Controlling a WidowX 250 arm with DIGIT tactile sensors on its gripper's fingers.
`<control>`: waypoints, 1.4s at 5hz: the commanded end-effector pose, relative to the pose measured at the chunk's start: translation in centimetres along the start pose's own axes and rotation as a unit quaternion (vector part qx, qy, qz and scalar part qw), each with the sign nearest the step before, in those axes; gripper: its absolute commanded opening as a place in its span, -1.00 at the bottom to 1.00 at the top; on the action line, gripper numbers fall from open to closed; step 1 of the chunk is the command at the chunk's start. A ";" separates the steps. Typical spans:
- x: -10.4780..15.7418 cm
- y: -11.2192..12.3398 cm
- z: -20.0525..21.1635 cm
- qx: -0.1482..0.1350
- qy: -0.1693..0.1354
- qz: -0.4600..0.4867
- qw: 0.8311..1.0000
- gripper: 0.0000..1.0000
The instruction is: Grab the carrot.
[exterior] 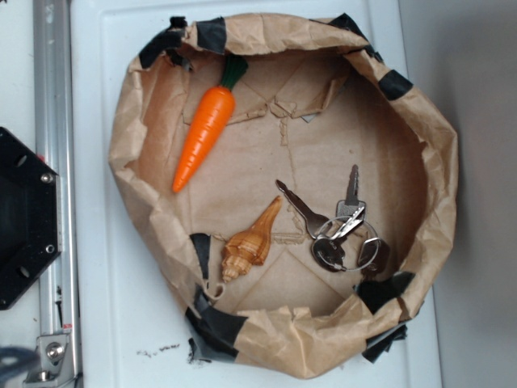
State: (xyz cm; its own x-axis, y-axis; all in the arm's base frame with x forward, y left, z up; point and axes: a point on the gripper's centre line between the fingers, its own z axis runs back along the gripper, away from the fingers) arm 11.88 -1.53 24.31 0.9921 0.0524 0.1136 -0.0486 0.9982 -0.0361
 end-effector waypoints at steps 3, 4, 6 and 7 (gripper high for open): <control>7.5 2.9 -6.9 0.054 -0.019 0.156 0.986 1.00; 9.8 3.4 -10.2 0.055 -0.002 0.227 0.972 1.00; 10.4 3.0 -16.7 0.091 0.010 0.234 0.968 1.00; 10.0 3.2 -17.7 0.098 0.025 0.223 0.970 1.00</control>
State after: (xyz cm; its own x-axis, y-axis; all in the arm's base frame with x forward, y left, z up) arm 23.61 1.34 7.24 0.8660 0.4965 0.0592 -0.4997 0.8559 0.1329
